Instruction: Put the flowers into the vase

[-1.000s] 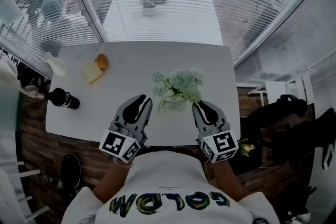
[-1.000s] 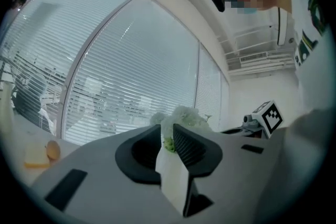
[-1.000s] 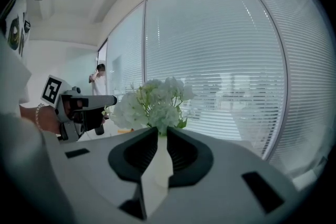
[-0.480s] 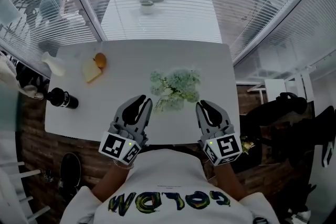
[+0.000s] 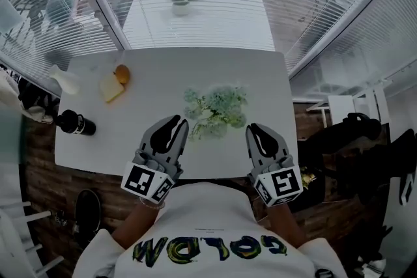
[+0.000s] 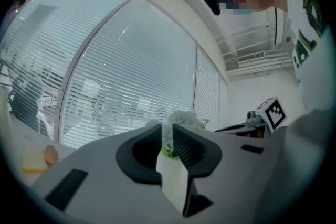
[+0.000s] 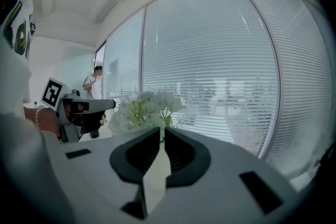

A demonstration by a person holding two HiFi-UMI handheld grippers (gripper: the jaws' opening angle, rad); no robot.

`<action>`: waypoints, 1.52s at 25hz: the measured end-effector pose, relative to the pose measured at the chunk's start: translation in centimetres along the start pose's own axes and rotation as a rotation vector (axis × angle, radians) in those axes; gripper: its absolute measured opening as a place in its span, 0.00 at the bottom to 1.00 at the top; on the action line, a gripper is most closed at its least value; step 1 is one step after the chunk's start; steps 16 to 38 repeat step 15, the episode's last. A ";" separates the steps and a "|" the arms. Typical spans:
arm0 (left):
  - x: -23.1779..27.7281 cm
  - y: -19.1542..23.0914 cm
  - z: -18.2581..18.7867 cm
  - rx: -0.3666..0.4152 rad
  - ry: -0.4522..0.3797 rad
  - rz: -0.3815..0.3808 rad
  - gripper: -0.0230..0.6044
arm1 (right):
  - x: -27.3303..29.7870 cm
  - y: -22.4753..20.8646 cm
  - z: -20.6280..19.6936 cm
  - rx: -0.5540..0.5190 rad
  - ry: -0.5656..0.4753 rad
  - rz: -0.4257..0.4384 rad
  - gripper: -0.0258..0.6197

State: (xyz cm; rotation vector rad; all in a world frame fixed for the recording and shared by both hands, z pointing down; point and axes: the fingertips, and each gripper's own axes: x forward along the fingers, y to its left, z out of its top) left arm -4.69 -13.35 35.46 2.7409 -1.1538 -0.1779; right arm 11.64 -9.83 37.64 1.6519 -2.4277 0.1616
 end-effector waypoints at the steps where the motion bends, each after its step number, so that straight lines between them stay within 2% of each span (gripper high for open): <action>1: 0.1 0.1 0.0 -0.001 0.001 0.000 0.16 | 0.1 0.0 0.0 0.000 -0.001 -0.001 0.10; 38: 0.7 0.8 -0.3 -0.010 0.000 0.016 0.16 | 0.7 -0.9 0.1 -0.003 -0.010 -0.011 0.10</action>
